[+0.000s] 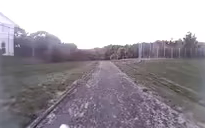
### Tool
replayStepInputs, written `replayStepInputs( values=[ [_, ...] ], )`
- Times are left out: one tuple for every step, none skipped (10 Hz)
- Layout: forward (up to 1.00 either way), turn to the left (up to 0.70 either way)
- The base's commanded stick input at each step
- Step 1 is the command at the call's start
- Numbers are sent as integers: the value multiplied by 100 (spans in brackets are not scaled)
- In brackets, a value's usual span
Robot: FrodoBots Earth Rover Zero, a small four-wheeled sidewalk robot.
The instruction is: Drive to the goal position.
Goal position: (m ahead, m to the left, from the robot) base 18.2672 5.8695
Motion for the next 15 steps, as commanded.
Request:
replayStepInputs(
  values=[
    [50,-50],
    [50,0],
    [50,0],
    [50,0],
    [50,0],
    [50,0],
    [50,0],
    [50,0],
    [50,0],
    [50,0],
    [50,0],
    [50,0],
    [50,0],
    [50,-50],
    [50,-50]
  ],
)
